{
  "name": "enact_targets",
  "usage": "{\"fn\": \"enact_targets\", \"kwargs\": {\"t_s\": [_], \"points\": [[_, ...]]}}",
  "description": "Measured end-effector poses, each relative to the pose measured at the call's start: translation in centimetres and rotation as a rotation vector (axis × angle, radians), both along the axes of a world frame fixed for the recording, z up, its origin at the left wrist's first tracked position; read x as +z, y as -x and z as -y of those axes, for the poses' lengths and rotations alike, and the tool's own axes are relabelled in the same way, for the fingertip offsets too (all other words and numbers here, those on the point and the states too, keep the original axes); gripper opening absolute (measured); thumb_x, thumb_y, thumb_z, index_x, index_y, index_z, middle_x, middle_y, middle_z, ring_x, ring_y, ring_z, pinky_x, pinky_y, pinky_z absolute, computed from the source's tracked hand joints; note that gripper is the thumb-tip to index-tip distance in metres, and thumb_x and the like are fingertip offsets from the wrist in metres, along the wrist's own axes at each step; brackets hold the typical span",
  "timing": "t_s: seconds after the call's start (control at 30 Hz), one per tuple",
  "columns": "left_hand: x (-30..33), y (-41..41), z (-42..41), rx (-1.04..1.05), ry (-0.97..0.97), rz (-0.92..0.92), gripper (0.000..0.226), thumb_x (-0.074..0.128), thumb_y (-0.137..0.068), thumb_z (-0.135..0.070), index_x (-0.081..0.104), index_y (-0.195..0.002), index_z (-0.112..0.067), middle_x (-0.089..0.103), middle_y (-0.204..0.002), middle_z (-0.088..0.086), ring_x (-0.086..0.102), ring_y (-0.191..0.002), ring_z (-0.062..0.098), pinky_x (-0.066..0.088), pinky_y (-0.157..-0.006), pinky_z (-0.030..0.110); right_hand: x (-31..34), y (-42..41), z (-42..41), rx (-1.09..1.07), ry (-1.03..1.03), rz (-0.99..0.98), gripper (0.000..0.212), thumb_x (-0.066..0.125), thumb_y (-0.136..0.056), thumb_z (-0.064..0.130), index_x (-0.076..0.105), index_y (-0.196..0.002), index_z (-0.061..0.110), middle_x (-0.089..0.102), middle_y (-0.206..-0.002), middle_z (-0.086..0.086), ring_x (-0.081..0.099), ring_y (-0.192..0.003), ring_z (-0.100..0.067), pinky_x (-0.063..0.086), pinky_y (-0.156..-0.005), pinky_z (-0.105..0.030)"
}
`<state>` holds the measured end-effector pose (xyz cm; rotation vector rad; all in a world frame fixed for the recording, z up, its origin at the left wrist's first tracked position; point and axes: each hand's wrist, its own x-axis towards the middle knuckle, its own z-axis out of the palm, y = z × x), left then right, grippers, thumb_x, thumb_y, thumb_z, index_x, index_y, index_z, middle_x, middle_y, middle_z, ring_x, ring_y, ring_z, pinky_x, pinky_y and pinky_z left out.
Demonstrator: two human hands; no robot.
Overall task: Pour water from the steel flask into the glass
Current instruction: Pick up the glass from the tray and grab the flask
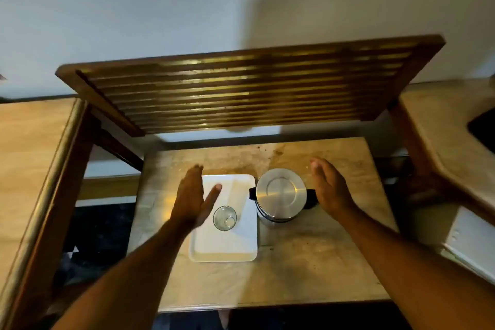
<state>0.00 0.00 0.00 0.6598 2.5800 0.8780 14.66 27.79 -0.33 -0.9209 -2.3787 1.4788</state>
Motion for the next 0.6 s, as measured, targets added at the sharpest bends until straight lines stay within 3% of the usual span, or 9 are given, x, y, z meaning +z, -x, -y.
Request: {"fn": "enact_targets", "kwargs": {"t_s": [0.07,0.1,0.17,0.23,0.33,0.4,0.47,0.6], "points": [[-3.6,-1.1,1.5,0.05,-0.066,0.078,0.081,0.047,-0.078,-0.076,0.044,-0.138,-0.021,0.052,-0.138,0.014,0.044,-0.124,0.014,0.036,-0.102,0.031,-2.9,-1.1,0.6,-0.089,0.106,0.011,0.031,0.043,-0.102,0.033,0.065,-0.114,0.015,0.066,-0.113,-0.008,0.059,-0.108,-0.021,0.044,-0.092,-0.033],[-5.4,-1.9,2.4,0.083,-0.047,0.149,0.083,0.054,-0.074,-0.076,0.04,-0.14,-0.028,0.049,-0.142,0.008,0.043,-0.129,0.014,0.036,-0.106,0.031,-4.4,-1.6,1.2,-0.125,0.166,-0.01,0.03,0.044,-0.1,0.035,0.067,-0.1,0.017,0.068,-0.099,-0.007,0.061,-0.096,-0.021,0.049,-0.084,-0.032],[-8.7,-3.4,3.6,0.146,0.034,0.333,0.117,0.067,-0.06,-0.08,0.024,-0.152,-0.022,0.032,-0.159,0.004,0.031,-0.145,0.021,0.029,-0.119,0.04,-6.1,-2.0,2.6,-0.208,0.281,-0.077,0.036,0.047,-0.1,0.031,0.064,-0.078,0.007,0.06,-0.075,-0.01,0.056,-0.072,-0.013,0.049,-0.063,-0.023],[-10.8,-4.2,3.6,0.192,0.077,0.402,0.128,0.083,-0.055,-0.064,0.018,-0.154,-0.016,0.027,-0.161,0.001,0.028,-0.147,0.021,0.026,-0.119,0.036,-6.5,-1.6,3.0,-0.261,0.323,-0.162,0.041,0.054,-0.092,0.032,0.062,-0.064,0.003,0.054,-0.062,-0.009,0.049,-0.056,-0.005,0.045,-0.048,-0.019],[-12.8,-4.9,2.8,0.156,0.034,0.333,0.102,0.094,-0.057,-0.037,0.037,-0.14,-0.021,0.046,-0.137,-0.012,0.047,-0.129,0.018,0.036,-0.102,0.024,-6.1,-0.6,2.7,-0.233,0.424,-0.209,0.041,0.052,-0.078,0.022,0.058,-0.037,0.024,0.051,-0.04,0.008,0.046,-0.041,-0.001,0.041,-0.041,-0.014],[-13.8,-5.2,2.1,0.198,-0.03,0.301,0.087,0.095,-0.057,-0.028,0.042,-0.126,-0.031,0.053,-0.122,-0.019,0.054,-0.115,0.014,0.039,-0.092,0.019,-5.9,-0.1,2.4,-0.216,0.487,-0.226,0.041,0.054,-0.072,0.019,0.053,-0.032,0.024,0.046,-0.035,0.008,0.044,-0.037,-0.002,0.04,-0.037,-0.014],[-14.8,-5.3,1.5,0.281,-0.083,0.286,0.079,0.094,-0.058,-0.026,0.05,-0.124,-0.026,0.059,-0.117,-0.017,0.057,-0.11,0.014,0.04,-0.086,0.013,-6.3,0.0,2.3,-0.198,0.534,-0.226,0.043,0.05,-0.072,0.015,0.052,-0.03,0.023,0.044,-0.034,0.01,0.042,-0.036,-0.002,0.039,-0.036,-0.016],[-14.7,-4.3,0.5,0.326,-0.117,0.333,0.077,0.094,-0.058,-0.024,0.055,-0.124,-0.019,0.066,-0.118,-0.004,0.062,-0.11,0.021,0.047,-0.088,0.027,-6.5,1.5,2.5,-0.245,0.461,-0.203,0.031,0.058,-0.071,0.021,0.063,-0.041,0.021,0.056,-0.04,0.007,0.054,-0.045,-0.011,0.048,-0.045,-0.027]]}}
